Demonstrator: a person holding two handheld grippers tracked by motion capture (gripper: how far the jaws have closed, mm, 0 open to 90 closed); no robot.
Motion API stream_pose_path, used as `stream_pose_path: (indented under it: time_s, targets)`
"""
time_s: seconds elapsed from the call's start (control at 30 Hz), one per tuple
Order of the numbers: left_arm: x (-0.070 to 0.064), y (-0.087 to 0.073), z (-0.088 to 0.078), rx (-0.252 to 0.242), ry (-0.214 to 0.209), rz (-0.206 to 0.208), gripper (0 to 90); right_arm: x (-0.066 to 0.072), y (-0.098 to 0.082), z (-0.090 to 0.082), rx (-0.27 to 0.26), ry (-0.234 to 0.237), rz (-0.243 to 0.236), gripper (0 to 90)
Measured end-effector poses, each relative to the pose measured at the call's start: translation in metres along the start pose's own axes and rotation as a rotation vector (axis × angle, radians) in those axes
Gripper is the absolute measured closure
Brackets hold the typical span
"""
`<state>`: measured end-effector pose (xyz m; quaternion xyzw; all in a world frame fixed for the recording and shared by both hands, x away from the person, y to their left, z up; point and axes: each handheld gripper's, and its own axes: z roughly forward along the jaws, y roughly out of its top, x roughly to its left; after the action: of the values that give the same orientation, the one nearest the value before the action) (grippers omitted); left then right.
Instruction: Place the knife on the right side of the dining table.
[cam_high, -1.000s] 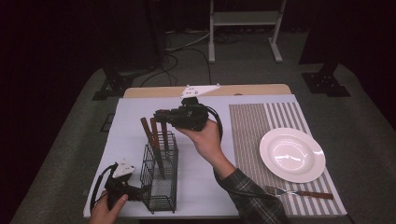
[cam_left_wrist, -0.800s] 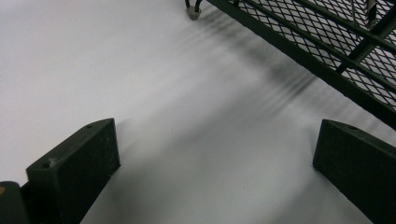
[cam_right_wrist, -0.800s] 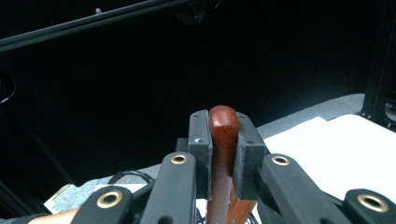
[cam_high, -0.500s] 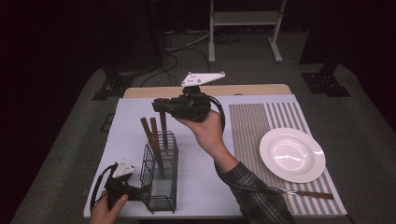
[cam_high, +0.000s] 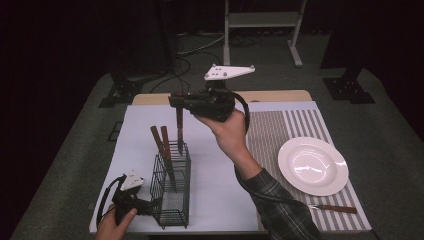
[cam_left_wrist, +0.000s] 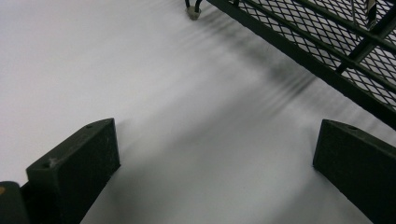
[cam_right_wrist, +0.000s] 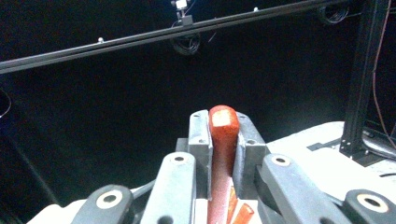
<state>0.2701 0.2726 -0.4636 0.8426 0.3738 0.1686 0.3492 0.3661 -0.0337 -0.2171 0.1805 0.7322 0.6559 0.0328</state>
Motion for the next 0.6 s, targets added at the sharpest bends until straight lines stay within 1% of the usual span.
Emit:
stream_pose_path:
  time_s: [0.1, 0.17, 0.2, 0.23, 0.3, 0.37, 0.4, 0.47, 0.5, 0.53, 0.57, 0.6]
  targets:
    - [0.000, 0.000, 0.000, -0.001, 0.001, -0.001, 0.0, -0.002, 0.004, -0.009, -0.014, -0.020, -0.002, 80.0]
    - [0.000, 0.000, 0.000, -0.001, 0.001, 0.000, 0.0, -0.003, 0.005, -0.012, -0.016, -0.026, -0.002, 80.0]
    - [0.000, 0.000, 0.000, -0.001, 0.001, 0.000, 0.0, -0.005, 0.006, -0.018, -0.022, -0.039, -0.005, 80.0]
    - [0.000, 0.000, 0.000, -0.002, 0.001, -0.001, 0.0, -0.005, 0.006, -0.018, -0.022, -0.039, -0.005, 80.0]
    - [0.000, 0.000, 0.000, -0.002, 0.003, -0.001, 0.0, -0.008, 0.007, -0.025, -0.026, -0.057, -0.004, 79.9]
    - [0.000, 0.000, 0.000, -0.002, 0.002, 0.000, 0.0, -0.009, 0.006, -0.028, -0.026, -0.064, -0.006, 80.0]
    - [0.000, 0.000, 0.000, -0.003, 0.002, -0.001, 0.0, -0.012, 0.005, -0.033, -0.020, -0.081, -0.004, 79.9]
    - [0.000, 0.000, 0.000, -0.003, 0.002, -0.001, 0.0, -0.013, 0.005, -0.034, -0.020, -0.088, -0.006, 80.0]
    - [0.000, 0.000, 0.000, -0.002, 0.002, -0.001, 0.0, -0.016, 0.003, -0.039, -0.019, -0.104, -0.004, 79.9]
    - [0.000, 0.000, 0.000, -0.002, 0.002, -0.001, 0.0, -0.016, 0.003, -0.039, -0.019, -0.104, -0.004, 79.9]
    - [0.000, 0.000, 0.000, -0.002, 0.002, -0.001, 0.0, -0.020, 0.001, -0.045, -0.023, -0.121, -0.003, 79.9]
    - [0.000, 0.000, 0.000, -0.002, 0.002, -0.001, 0.0, -0.021, 0.001, -0.047, -0.022, -0.127, -0.003, 79.9]
